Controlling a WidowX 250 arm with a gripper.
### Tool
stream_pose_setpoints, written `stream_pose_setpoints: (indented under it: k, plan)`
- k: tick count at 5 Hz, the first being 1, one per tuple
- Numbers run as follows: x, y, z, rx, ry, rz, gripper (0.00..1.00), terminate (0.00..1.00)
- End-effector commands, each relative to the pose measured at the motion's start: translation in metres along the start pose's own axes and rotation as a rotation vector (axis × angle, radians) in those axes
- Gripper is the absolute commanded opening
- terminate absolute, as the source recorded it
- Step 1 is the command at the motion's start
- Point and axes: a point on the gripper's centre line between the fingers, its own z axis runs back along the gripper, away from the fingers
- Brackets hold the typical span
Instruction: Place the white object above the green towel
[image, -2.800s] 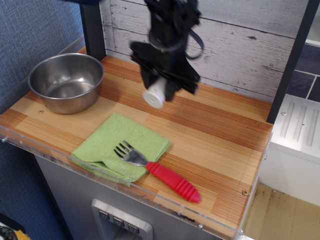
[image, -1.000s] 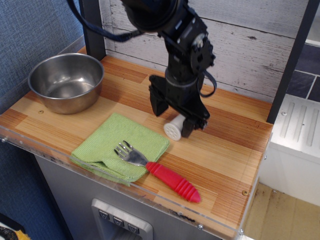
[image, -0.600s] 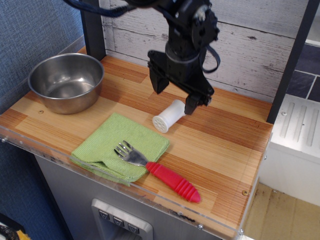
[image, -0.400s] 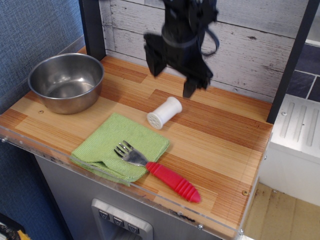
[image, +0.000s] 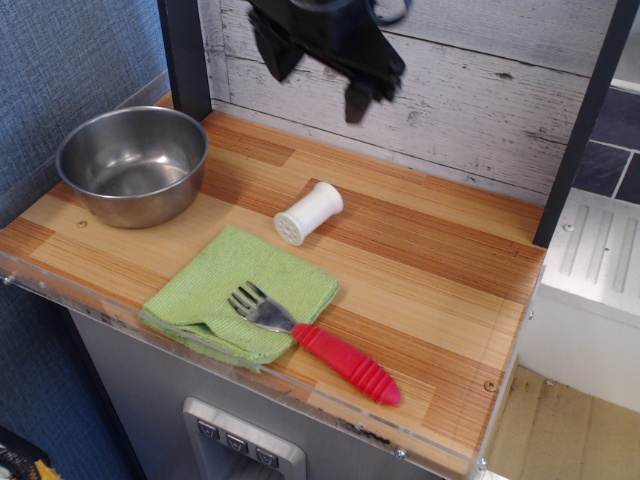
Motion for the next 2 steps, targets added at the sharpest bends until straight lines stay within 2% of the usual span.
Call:
stream_pose_setpoints:
  k: [1,2]
  plan:
    - [-0.0018,0.0032,0.0145,0.003,-0.038,0.010,1.00,0.00]
    - [-0.0018,0.0032,0.0145,0.003,-0.038,0.010,1.00,1.00]
